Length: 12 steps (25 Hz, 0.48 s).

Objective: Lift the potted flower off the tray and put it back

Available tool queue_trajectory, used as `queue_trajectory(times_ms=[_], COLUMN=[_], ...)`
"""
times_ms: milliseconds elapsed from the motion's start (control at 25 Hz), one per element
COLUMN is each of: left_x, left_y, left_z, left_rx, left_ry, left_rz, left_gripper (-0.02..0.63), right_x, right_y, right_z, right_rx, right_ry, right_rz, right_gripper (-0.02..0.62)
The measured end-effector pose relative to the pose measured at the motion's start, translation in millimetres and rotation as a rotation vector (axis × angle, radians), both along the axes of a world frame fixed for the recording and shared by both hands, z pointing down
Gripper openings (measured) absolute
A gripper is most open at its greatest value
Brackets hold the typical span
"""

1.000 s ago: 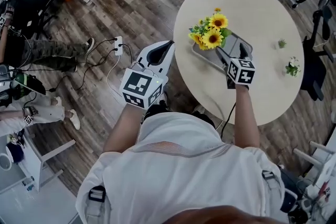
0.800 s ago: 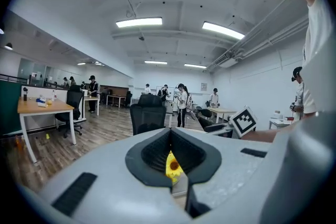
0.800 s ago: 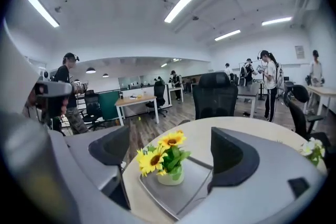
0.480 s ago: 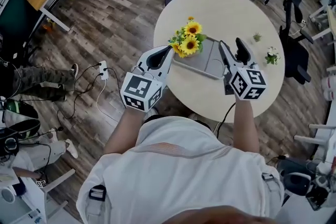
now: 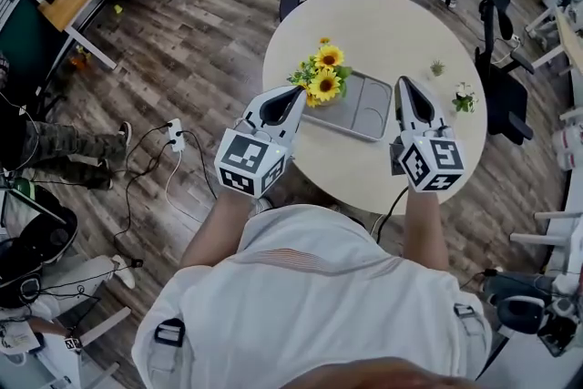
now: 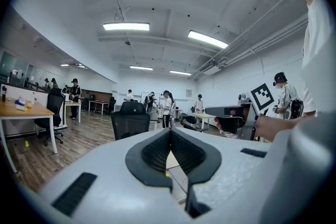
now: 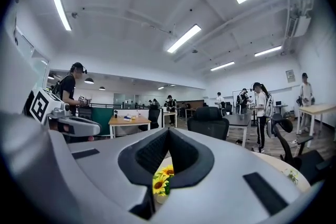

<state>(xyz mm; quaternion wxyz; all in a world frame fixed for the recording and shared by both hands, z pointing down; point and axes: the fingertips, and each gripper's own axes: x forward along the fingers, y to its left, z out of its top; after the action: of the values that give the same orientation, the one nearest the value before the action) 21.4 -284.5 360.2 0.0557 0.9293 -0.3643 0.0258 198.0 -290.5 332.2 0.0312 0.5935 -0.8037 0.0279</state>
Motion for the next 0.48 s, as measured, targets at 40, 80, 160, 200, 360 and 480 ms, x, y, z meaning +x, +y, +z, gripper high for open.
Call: queue_trajectory(times_ms=[40, 80, 160, 200, 360, 480], left_x=[-1, -1, -3, -3, -6, -7], left_y=[1, 3, 4, 5, 5, 6], left_z=[-1, -3, -4, -4, -2, -2], left_rx=[0.002, 0.003, 0.005, 0.005, 0.004, 0.007], left_ry=[0.001, 0.003, 0.005, 0.005, 0.005, 0.008], left_rz=[0.000, 0.000, -0.002, -0.004, -0.011, -0.014], left_gripper=[0.005, 0.005, 0.005, 0.005, 0.005, 0.005], right_x=[-1, -3, -6, -7, -13, -15], right_y=[2, 4, 5, 5, 5, 6], right_z=[-2, -3, -4, -4, -2, -1], right_rx=[0.004, 0.006, 0.007, 0.006, 0.003, 0.002], right_ry=[0.006, 0.016, 0.038, 0.045, 0.055, 0.063], right_rz=[-0.002, -0.003, -0.005, -0.009, -0.027, -0.031], right_gripper=[0.000, 0.000, -0.002, 0.000, 0.000, 0.000])
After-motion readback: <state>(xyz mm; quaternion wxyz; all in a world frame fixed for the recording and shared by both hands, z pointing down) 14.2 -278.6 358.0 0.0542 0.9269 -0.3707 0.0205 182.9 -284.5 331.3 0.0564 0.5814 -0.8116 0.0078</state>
